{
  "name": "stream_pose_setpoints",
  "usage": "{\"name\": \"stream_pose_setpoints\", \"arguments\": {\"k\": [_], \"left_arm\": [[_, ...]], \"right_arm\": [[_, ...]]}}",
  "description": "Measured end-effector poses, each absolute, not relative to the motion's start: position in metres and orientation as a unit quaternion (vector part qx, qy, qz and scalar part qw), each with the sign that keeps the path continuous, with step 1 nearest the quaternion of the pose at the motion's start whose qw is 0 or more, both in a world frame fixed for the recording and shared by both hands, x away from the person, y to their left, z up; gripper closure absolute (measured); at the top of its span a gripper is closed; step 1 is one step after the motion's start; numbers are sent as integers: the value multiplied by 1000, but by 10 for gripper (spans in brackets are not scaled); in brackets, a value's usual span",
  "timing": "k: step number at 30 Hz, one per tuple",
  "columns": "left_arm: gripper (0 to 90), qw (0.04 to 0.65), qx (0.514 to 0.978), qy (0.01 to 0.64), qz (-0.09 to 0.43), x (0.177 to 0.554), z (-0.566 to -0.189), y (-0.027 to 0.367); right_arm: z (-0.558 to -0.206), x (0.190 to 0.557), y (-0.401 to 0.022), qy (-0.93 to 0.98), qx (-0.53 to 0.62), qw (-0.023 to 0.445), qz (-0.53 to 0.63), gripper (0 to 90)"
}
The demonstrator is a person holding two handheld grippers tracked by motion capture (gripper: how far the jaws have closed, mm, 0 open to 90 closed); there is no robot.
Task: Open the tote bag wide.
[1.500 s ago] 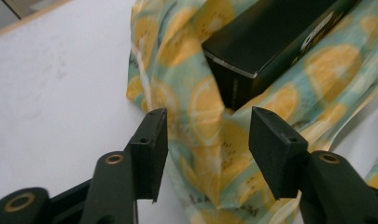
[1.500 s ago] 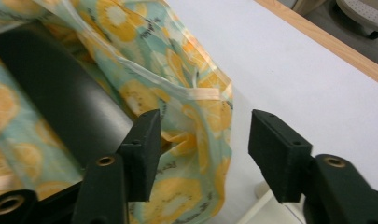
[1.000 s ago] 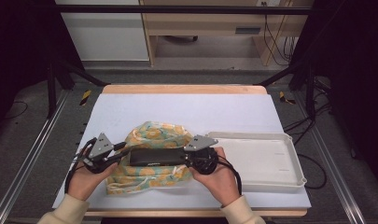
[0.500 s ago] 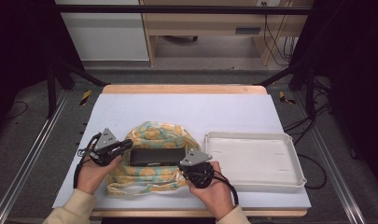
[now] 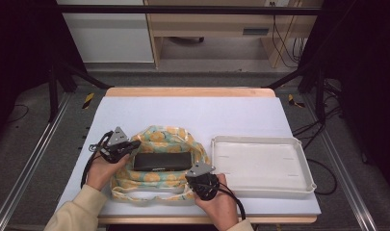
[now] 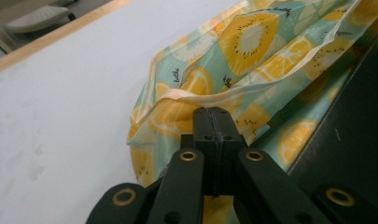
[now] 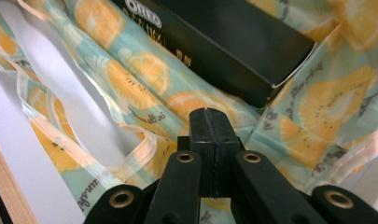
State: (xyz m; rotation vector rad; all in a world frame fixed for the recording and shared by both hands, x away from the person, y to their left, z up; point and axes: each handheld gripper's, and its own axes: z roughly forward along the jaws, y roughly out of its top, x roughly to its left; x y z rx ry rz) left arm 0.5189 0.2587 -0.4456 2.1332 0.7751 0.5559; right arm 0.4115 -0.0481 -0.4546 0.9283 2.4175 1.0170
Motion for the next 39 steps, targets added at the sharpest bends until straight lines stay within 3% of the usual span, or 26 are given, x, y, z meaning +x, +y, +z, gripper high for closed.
{"name": "stream_pose_setpoints", "arguments": {"k": [11, 39], "left_arm": [[900, 381, 848, 321, 179, 541, -460, 263], [900, 360, 870, 305, 143, 561, -473, 256]], "right_arm": [[-465, 409, -42, 858, 340, 172, 344, 900], [-476, 403, -29, 871, 325, 134, 344, 900]]}}
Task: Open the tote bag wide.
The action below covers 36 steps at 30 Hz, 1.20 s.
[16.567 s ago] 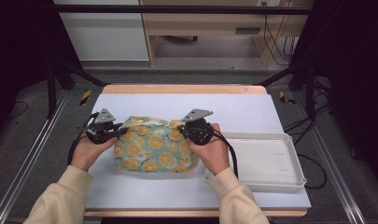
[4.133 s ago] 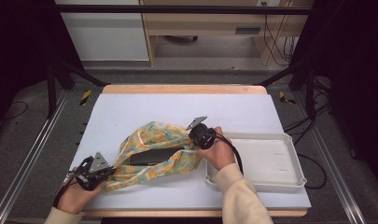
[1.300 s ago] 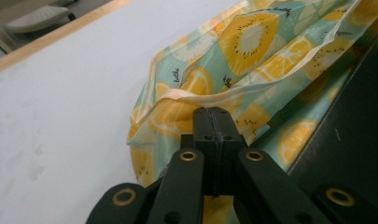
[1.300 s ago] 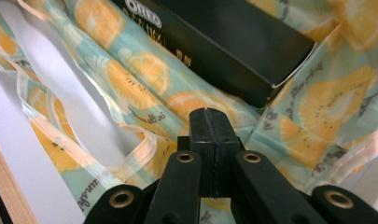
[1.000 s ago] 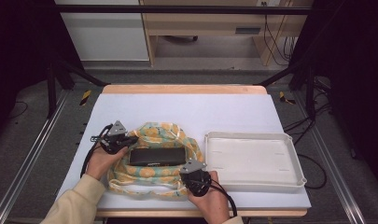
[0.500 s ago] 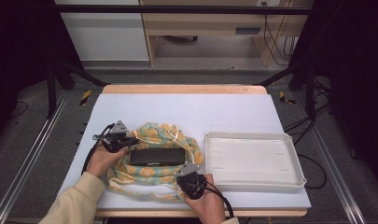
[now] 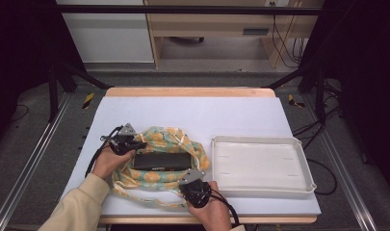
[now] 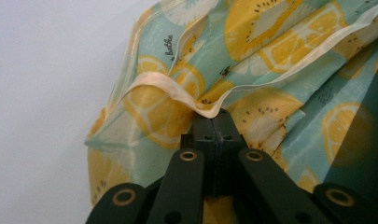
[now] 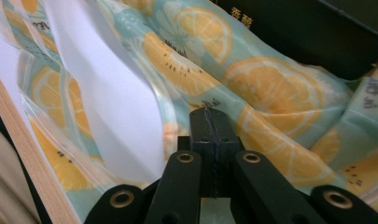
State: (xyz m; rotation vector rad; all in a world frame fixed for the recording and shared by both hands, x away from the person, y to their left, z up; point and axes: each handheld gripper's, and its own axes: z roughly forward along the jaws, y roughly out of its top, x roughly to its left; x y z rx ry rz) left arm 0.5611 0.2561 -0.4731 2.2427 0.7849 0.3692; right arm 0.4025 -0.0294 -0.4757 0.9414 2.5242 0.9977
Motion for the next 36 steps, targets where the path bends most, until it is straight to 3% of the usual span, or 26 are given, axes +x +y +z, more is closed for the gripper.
{"name": "stream_pose_setpoints", "arguments": {"k": [7, 14, 20, 24, 29, 36], "left_arm": [[900, 391, 852, 299, 180, 540, -444, 261], [888, 425, 832, 305, 184, 515, -424, 270], [885, 414, 813, 332, 239, 469, -414, 283], [884, 421, 803, 351, 235, 451, -414, 289], [875, 385, 821, 348, 239, 428, -428, 284], [882, 353, 840, 348, 222, 437, -448, 282]], "right_arm": [[-452, 401, -44, 855, 320, 151, 380, 900], [-427, 404, -54, 848, 300, 167, 403, 900], [-397, 435, -70, 850, 276, 203, 401, 900], [-387, 460, -68, 853, 260, 210, 401, 900], [-391, 490, -59, 862, 254, 202, 388, 900], [-415, 519, -57, 873, 288, 188, 346, 900]]}}
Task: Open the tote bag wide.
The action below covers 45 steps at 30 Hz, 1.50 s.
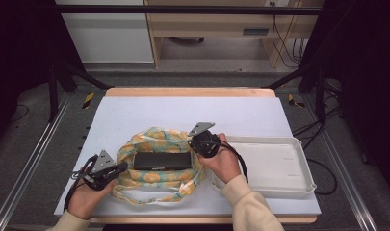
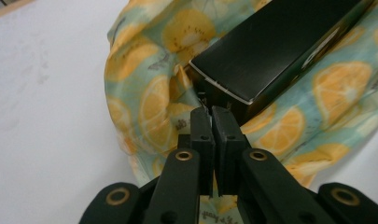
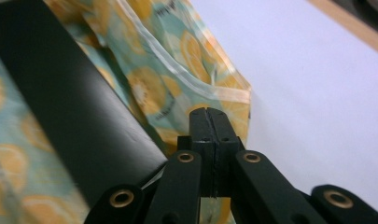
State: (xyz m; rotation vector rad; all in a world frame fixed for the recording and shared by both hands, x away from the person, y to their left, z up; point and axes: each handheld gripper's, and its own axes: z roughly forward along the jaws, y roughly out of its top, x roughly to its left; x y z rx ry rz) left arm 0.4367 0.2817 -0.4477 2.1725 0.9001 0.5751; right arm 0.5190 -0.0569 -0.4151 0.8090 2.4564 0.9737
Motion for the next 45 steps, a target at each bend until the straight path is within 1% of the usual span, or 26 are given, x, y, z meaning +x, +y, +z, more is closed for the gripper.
{"name": "stream_pose_setpoints", "arguments": {"k": [1, 4, 13, 21, 23, 35, 45], "left_arm": [[885, 353, 840, 348, 222, 437, -448, 282], [894, 341, 844, 352, 217, 444, -455, 284], [900, 320, 849, 367, 207, 460, -468, 290], [900, 323, 842, 376, 213, 481, -471, 297], [900, 325, 841, 378, 207, 483, -473, 299], [900, 307, 854, 369, 201, 467, -471, 300], [900, 294, 869, 349, 189, 450, -469, 291]], "right_arm": [[-415, 519, -57, 873, 288, 188, 346, 900], [-430, 530, -59, 877, 309, 173, 326, 900], [-445, 538, -58, 886, 321, 155, 296, 900], [-446, 538, -59, 889, 322, 153, 288, 900], [-446, 538, -59, 889, 323, 153, 287, 900], [-455, 543, -56, 898, 320, 153, 262, 900], [-459, 548, -57, 898, 324, 155, 256, 900]]}}
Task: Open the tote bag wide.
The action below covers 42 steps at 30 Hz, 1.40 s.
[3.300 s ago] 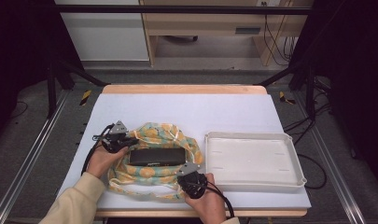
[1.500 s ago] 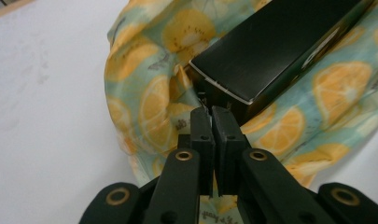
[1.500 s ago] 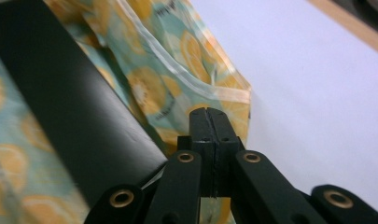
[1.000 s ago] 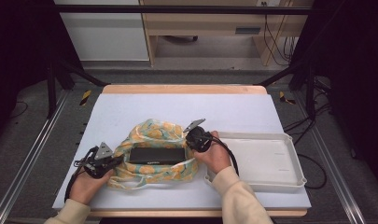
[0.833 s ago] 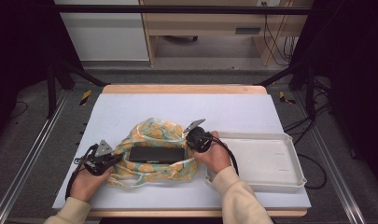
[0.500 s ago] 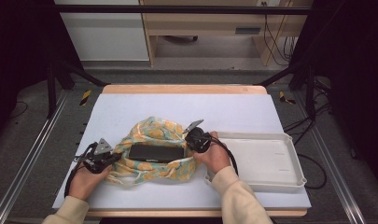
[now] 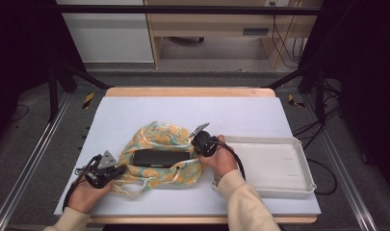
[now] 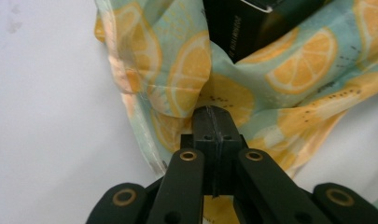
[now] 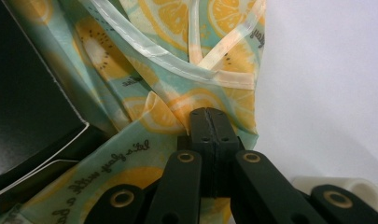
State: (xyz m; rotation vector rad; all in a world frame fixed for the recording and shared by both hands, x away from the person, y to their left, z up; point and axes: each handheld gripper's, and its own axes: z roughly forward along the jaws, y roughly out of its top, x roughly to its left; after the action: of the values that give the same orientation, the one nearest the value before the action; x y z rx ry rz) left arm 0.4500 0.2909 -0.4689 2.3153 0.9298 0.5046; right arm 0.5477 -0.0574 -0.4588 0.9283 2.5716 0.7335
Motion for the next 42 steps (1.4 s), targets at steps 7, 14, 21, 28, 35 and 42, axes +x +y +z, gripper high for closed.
{"name": "stream_pose_setpoints", "arguments": {"k": [7, 14, 21, 28, 35, 42], "left_arm": [[900, 297, 871, 347, 181, 447, -469, 291], [900, 298, 876, 338, 170, 442, -468, 286], [900, 318, 864, 341, 189, 436, -458, 291], [900, 375, 835, 337, 222, 429, -438, 293], [900, 369, 848, 314, 216, 432, -444, 274], [900, 348, 864, 309, 194, 442, -458, 264]], "right_arm": [[-456, 551, -55, 900, 319, 161, 249, 900], [-457, 554, -54, 901, 318, 159, 250, 900], [-436, 545, -65, 878, 333, 184, 290, 900], [-401, 508, -82, 847, 335, 209, 356, 900], [-407, 456, -75, 835, 326, 199, 395, 900], [-428, 434, -56, 847, 314, 192, 383, 900]]}}
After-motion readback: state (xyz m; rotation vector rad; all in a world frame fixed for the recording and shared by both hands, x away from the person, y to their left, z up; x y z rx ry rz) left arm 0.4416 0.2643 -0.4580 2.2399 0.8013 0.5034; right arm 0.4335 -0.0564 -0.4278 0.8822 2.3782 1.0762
